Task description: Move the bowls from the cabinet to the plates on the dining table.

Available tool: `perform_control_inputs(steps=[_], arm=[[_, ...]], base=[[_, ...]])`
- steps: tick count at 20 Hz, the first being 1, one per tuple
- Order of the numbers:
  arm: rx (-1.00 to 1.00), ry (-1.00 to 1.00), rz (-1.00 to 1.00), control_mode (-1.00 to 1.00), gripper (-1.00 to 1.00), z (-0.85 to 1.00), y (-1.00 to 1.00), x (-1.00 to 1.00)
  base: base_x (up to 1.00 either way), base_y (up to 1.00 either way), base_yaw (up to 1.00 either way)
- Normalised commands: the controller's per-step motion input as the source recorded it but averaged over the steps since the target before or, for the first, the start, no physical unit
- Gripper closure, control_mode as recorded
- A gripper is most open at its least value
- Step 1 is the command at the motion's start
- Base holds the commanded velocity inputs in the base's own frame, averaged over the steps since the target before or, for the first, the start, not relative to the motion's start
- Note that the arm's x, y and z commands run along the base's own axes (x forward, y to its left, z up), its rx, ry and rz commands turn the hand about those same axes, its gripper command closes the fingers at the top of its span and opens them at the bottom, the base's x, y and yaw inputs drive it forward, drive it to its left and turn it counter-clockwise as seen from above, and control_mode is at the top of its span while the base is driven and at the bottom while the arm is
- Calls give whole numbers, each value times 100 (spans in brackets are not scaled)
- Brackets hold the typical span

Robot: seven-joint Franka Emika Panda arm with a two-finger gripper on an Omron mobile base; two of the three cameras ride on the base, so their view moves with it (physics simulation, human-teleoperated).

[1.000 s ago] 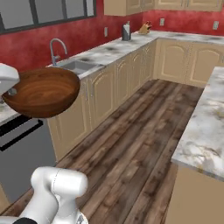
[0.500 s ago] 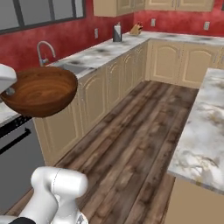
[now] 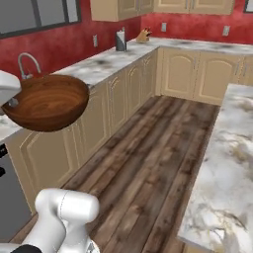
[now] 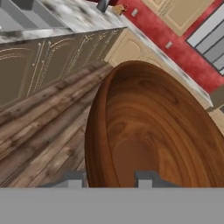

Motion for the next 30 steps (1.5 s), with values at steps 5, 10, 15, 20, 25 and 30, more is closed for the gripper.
perform_control_inputs(steps=[5,10,15,20,25,30], arm=[[0,0,0,100,100,0,0,0],[0,0,0,100,100,0,0,0],[0,0,0,100,100,0,0,0],[0,0,0,100,100,0,0,0],[0,0,0,100,100,0,0,0],[0,0,0,100,100,0,0,0]], base=[[78,29,-20],[76,32,-21],[75,34,-22],[61,45,-22],[60,40,-23],[82,21,-22]])
